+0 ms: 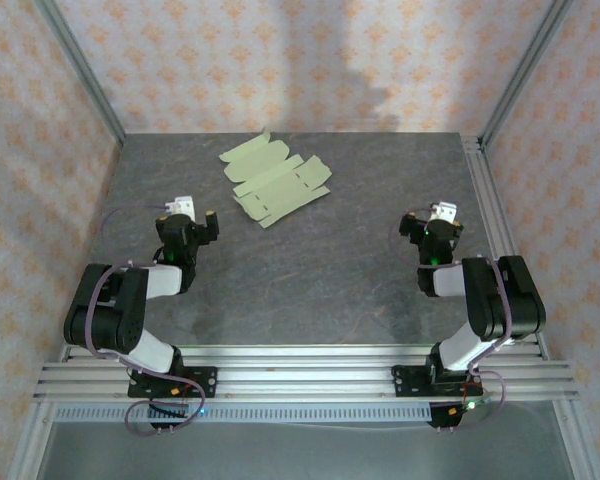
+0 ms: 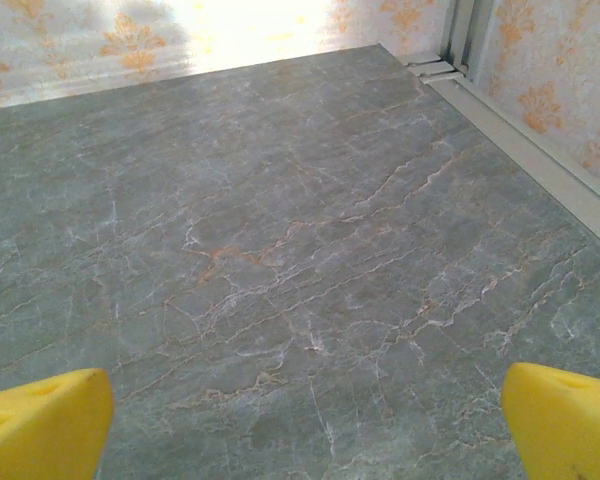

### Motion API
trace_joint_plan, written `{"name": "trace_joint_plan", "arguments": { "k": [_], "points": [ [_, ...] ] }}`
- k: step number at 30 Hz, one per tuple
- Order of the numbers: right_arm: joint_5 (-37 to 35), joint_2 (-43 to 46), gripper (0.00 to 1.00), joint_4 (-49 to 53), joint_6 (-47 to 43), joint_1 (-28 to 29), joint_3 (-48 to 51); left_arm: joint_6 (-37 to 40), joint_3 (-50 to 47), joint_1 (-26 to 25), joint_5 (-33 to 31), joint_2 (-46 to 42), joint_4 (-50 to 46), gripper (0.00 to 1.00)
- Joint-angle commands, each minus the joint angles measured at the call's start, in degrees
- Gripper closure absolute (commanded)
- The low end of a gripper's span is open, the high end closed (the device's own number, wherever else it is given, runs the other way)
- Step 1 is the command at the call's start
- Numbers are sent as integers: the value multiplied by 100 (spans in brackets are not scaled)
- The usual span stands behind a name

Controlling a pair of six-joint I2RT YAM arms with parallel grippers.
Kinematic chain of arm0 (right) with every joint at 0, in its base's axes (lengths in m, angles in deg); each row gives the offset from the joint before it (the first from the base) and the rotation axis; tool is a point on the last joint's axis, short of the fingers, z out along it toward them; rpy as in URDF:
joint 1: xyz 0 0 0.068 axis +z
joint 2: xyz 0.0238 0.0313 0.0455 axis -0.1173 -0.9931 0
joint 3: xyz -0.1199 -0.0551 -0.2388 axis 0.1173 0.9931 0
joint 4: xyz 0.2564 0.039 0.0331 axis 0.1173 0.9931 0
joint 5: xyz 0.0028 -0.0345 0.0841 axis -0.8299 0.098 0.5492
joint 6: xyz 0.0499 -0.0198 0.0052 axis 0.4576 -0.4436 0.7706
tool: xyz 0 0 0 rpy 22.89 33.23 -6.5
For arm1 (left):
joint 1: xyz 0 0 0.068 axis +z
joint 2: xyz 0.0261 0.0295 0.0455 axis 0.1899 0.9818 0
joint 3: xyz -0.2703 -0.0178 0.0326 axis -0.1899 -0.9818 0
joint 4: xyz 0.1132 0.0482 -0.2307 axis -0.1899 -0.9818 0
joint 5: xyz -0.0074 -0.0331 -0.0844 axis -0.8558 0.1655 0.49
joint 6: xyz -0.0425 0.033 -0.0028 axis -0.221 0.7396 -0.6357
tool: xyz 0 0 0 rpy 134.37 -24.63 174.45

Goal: Fold the paper box

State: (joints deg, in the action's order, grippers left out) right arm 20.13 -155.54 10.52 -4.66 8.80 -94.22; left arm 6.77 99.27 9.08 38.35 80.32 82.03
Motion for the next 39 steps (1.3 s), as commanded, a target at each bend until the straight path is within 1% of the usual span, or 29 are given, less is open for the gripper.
{"name": "trace_joint_plan", "arguments": {
  "k": [1, 19, 20, 21, 22, 23, 26, 27, 28, 29, 31, 32, 33, 35, 36, 39],
  "points": [
    [132, 180, 1, 149, 139, -57, 74, 100, -97, -59, 78, -199, -221, 0],
    [132, 173, 1, 160, 146, -56, 66, 102, -107, -50, 78, -199, -216, 0],
    [133, 173, 1, 167, 146, -52, 66, 96, -106, -50, 78, -199, -215, 4],
    [131, 173, 1, 167, 146, -55, 62, 102, -106, -46, 78, -199, -216, 11],
    [129, 174, 1, 168, 141, -54, 62, 102, -106, -51, 82, -199, -216, 14],
    [127, 174, 1, 174, 146, -55, 57, 102, -106, -49, 78, -199, -215, 14],
    [129, 168, 1, 175, 146, -52, 57, 99, -106, -50, 81, -199, -216, 12],
    [131, 168, 1, 176, 146, -53, 57, 94, -106, -49, 78, -195, -216, 10],
    [129, 173, 1, 168, 153, -49, 65, 98, -106, -51, 78, -199, -214, 3],
    [132, 180, 1, 154, 146, -49, 72, 102, -109, -51, 78, -199, -207, 0],
    [171, 184, 1, 111, 129, -56, 99, 98, -115, -61, 78, -199, -194, 0],
    [311, 221, 1, 82, 64, -48, 125, 110, -118, -59, 82, -207, -182, 0],
    [378, 294, 1, 117, 34, -41, 136, 115, -77, -66, 64, -249, -272, 0],
    [353, 551, 1, 299, 5, -13, 141, 160, 335, -126, 20, -538, -1207, 0],
    [336, 732, 1, 586, 5, -12, 80, 191, 552, -172, -51, -648, -1641, 0],
    [268, 1185, 1, 1169, -136, 118, -53, 253, 1122, -445, -349, -805, -2631, 0]
  ]
}}
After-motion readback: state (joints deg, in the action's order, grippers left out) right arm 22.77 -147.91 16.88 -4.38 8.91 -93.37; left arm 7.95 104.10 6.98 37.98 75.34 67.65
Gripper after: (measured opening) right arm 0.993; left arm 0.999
